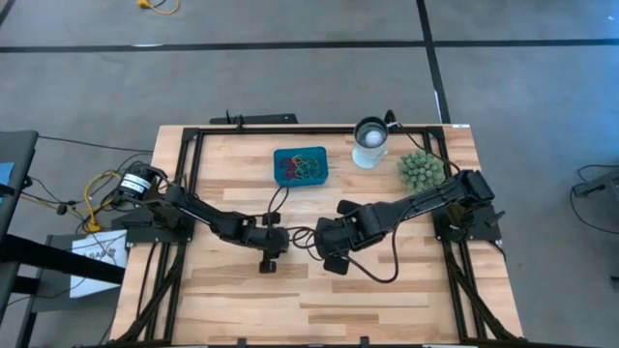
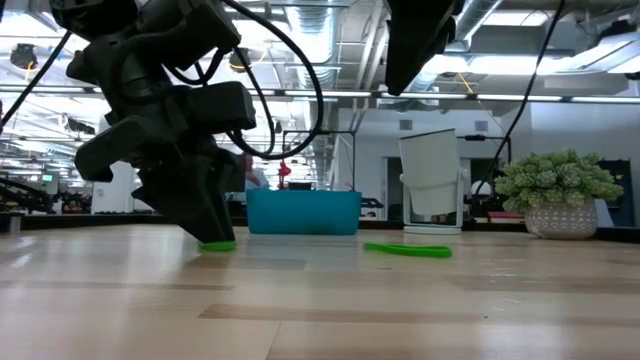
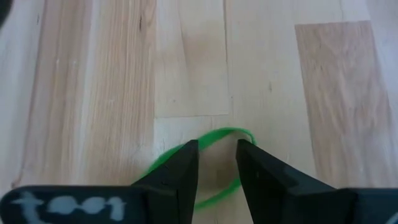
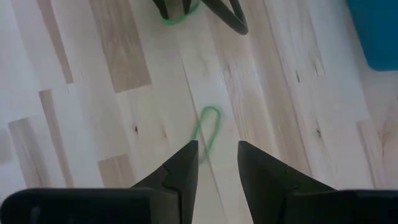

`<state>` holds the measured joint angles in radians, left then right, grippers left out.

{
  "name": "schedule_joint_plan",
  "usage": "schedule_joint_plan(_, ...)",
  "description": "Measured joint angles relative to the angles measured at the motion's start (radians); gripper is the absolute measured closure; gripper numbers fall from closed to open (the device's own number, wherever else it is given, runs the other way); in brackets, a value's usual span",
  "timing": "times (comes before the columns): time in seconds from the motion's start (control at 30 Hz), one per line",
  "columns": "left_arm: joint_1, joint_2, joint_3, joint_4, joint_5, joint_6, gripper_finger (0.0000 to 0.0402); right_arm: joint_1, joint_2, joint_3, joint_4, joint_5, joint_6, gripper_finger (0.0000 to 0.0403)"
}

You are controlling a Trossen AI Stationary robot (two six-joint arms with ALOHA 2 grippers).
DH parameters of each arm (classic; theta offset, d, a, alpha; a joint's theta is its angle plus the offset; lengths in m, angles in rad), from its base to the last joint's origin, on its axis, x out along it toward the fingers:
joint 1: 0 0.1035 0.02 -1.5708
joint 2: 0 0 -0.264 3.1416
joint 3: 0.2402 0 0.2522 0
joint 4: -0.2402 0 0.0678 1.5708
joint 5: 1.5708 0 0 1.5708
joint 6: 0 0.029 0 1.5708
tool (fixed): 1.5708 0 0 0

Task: Pick and place items into bin
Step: Put the green rubber band into the blue bin

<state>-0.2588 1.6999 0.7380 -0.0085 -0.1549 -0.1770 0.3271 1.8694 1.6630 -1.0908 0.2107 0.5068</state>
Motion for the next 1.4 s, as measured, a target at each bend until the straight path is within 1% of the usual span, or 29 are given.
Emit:
schedule_joint_plan(0.13,0.001,-0.006,-0.001,0.001,-0.015,0.01,0.0297,0.0,0.0,0.0,0.0,0.0,-0.001,0.0295)
schedule_joint_plan(0.37,0.002,-0.007,-0.001,-0.012,-0.078,0.009,0.0297,0.0,0.0,0.0,0.0,0.0,-0.001,0.0295)
schedule_joint_plan(0.73,-0.033,-0.011,0.0,0.001,-0.057,0.039,0.0297,0.0,0.0,0.0,0.0,0.0,-0.008,0.0295)
schedule_joint_plan(1.0,-0.056,-0.012,0.05,-0.013,-0.059,0.069,0.0297,-0.001,0.0,0.001,0.0,0.0,-0.009,0.0295)
schedule_joint_plan(1.13,-0.065,-0.012,0.087,-0.062,-0.059,0.076,0.0297,-0.001,0.0,0.001,0.0,0.0,-0.009,0.0295)
schedule_joint_plan(1.4,-0.071,-0.012,0.092,-0.132,-0.062,0.016,0.0297,-0.001,0.0,0.001,0.0,0.0,-0.009,0.0295)
